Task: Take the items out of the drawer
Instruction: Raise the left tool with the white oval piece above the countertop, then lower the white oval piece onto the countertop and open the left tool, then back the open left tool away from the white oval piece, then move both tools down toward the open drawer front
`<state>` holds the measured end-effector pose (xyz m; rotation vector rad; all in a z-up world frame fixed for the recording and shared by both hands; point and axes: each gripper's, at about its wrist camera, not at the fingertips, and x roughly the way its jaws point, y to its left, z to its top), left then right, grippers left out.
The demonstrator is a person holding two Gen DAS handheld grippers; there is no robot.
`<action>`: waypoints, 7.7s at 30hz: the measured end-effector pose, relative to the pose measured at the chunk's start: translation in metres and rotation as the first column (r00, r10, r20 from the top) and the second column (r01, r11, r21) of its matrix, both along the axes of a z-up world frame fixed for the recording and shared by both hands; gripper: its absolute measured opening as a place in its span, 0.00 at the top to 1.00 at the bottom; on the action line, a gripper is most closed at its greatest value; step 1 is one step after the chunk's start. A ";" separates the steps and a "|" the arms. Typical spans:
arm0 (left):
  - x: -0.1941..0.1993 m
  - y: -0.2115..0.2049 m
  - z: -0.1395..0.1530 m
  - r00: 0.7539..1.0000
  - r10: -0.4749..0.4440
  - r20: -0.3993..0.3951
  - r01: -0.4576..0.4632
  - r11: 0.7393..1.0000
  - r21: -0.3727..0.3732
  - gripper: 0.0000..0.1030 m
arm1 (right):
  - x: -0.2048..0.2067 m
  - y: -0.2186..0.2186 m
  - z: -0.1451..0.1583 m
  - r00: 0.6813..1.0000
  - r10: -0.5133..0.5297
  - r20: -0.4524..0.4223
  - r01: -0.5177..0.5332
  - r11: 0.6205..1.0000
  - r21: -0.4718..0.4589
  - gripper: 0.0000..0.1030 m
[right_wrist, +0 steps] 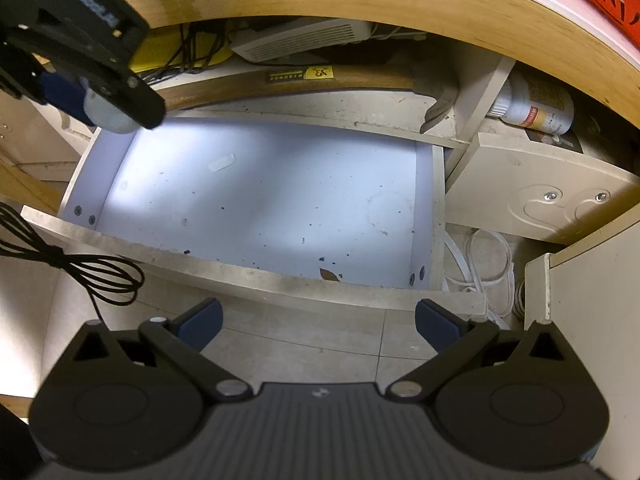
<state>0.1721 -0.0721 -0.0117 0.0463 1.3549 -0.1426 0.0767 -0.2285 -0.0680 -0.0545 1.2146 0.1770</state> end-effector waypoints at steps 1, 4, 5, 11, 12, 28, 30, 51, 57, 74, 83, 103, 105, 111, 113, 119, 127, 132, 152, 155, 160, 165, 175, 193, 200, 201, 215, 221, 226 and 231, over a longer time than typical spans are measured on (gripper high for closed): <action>-0.001 0.000 0.002 1.000 -0.002 0.001 0.002 1.000 0.004 0.47 | 0.000 0.000 0.000 1.000 -0.001 0.000 0.001 1.000 0.000 0.00; -0.003 -0.001 0.007 1.000 -0.010 0.000 0.010 1.000 0.005 0.47 | 0.000 0.000 0.001 1.000 -0.002 0.002 0.002 1.000 0.001 0.00; -0.003 -0.001 0.009 1.000 -0.012 0.000 0.012 1.000 0.003 0.47 | 0.000 0.000 0.001 1.000 0.000 0.003 0.000 1.000 0.001 0.00; -0.005 0.002 0.023 1.000 -0.019 0.003 0.019 1.000 -0.009 0.47 | -0.001 0.001 0.001 1.000 0.006 0.004 -0.006 1.000 -0.002 0.00; -0.005 0.003 0.025 1.000 -0.019 0.004 0.019 1.000 -0.008 0.47 | -0.001 0.001 0.001 1.000 0.005 0.004 -0.005 1.000 -0.001 0.00; -0.006 0.012 0.062 0.999 -0.007 0.038 0.008 1.000 -0.024 0.47 | -0.002 0.001 0.002 1.000 0.010 0.004 -0.010 1.000 -0.004 0.00; -0.006 0.014 0.065 0.999 -0.005 0.041 0.006 1.000 -0.028 0.47 | -0.002 0.001 0.002 1.000 0.010 0.004 -0.010 1.000 -0.004 0.00; -0.013 0.018 0.083 0.918 0.078 0.389 -0.046 0.995 -0.092 0.47 | -0.001 0.003 0.000 1.000 0.020 -0.001 -0.020 1.000 -0.009 0.00; -0.019 0.021 0.093 0.849 0.106 0.517 -0.057 0.992 -0.109 0.47 | -0.001 0.002 0.000 1.000 0.020 -0.001 -0.020 1.000 -0.008 0.00; -0.028 0.014 0.098 0.719 0.064 0.692 -0.087 0.996 -0.002 0.47 | -0.001 0.002 0.001 1.000 0.024 -0.001 -0.024 1.000 -0.003 0.00; -0.022 0.019 0.090 0.715 0.081 0.694 -0.101 0.995 -0.012 0.47 | -0.001 0.002 0.001 1.000 0.025 -0.005 -0.025 1.000 0.000 0.00; 0.016 0.025 0.060 0.710 0.085 0.699 -0.102 0.995 -0.018 0.47 | 0.003 0.006 -0.003 0.999 0.030 -0.025 -0.029 0.999 0.020 0.00; 0.019 0.027 0.059 0.710 0.090 0.698 -0.106 0.994 -0.021 0.47 | 0.003 0.006 -0.004 0.999 0.031 -0.026 -0.031 0.999 0.023 0.00; 0.022 0.027 0.054 0.715 0.089 0.694 -0.113 0.993 -0.010 0.47 | 0.003 0.007 -0.003 0.999 0.036 -0.026 -0.036 0.999 0.027 0.00; 0.024 0.028 0.052 0.718 0.089 0.690 -0.114 0.993 -0.010 0.47 | 0.003 0.007 -0.004 0.999 0.034 -0.027 -0.034 0.999 0.026 0.00; 0.025 0.027 0.047 0.730 0.080 0.679 -0.103 0.995 -0.006 0.46 | 0.002 0.006 -0.003 0.999 0.031 -0.025 -0.030 0.999 0.026 0.00; 0.026 0.023 0.038 0.733 0.031 0.680 -0.095 0.994 0.057 0.19 | 0.002 0.006 -0.001 0.999 0.032 -0.020 -0.031 0.999 0.031 0.00; 0.026 0.023 0.040 0.735 0.030 0.677 -0.099 0.993 0.064 0.17 | 0.002 0.006 -0.001 0.999 0.034 -0.019 -0.033 0.999 0.035 0.00; 0.015 0.022 0.048 0.722 0.029 0.691 -0.099 0.993 0.063 0.17 | 0.002 0.008 -0.002 0.999 0.037 -0.017 -0.036 0.999 0.027 0.00; 0.010 0.021 0.049 0.725 0.023 0.689 -0.091 0.994 0.063 0.17 | 0.001 0.007 -0.002 0.999 0.036 -0.016 -0.035 0.999 0.020 0.00; 0.002 0.020 0.049 0.727 0.008 0.687 -0.081 0.994 0.074 0.17 | 0.000 0.006 -0.001 0.999 0.035 -0.011 -0.035 0.999 0.014 0.00; -0.002 0.022 0.053 0.741 0.007 0.671 -0.064 0.996 0.060 0.18 | -0.001 0.005 0.000 0.999 0.033 -0.007 -0.033 0.999 0.010 0.00; -0.013 0.021 0.063 0.743 0.002 0.669 -0.039 0.998 0.041 0.18 | -0.002 0.006 0.001 0.999 0.038 -0.003 -0.038 0.999 0.004 0.00; -0.068 0.026 0.086 0.737 0.017 0.676 -0.049 0.998 0.029 0.17 | -0.002 0.003 0.002 1.000 0.025 0.011 -0.025 1.000 -0.012 0.00; -0.092 0.032 0.090 0.756 0.032 0.654 -0.069 0.997 0.031 0.17 | -0.002 0.002 0.002 1.000 0.016 0.013 -0.016 1.000 -0.018 0.00; -0.095 0.033 0.089 0.761 0.033 0.648 -0.070 0.997 0.032 0.17 | -0.002 0.002 0.002 1.000 0.015 0.013 -0.015 1.000 -0.019 0.00; -0.135 0.039 0.086 0.807 0.017 0.590 -0.044 0.998 0.033 0.17 | -0.002 -0.003 0.001 1.000 -0.006 0.017 0.007 1.000 -0.030 0.00; -0.138 0.040 0.075 0.835 0.008 0.551 -0.034 0.999 0.036 0.17 | -0.002 -0.004 0.000 1.000 -0.015 0.019 0.016 0.999 -0.035 0.00; -0.131 0.041 0.059 0.872 0.021 0.489 -0.035 0.999 0.018 0.17 | -0.002 -0.004 0.000 1.000 -0.015 0.020 0.016 0.999 -0.035 0.00; -0.130 0.038 0.046 0.904 0.008 0.427 -0.023 0.999 0.030 0.17 | -0.001 -0.005 0.001 1.000 -0.016 0.020 0.017 0.999 -0.032 0.00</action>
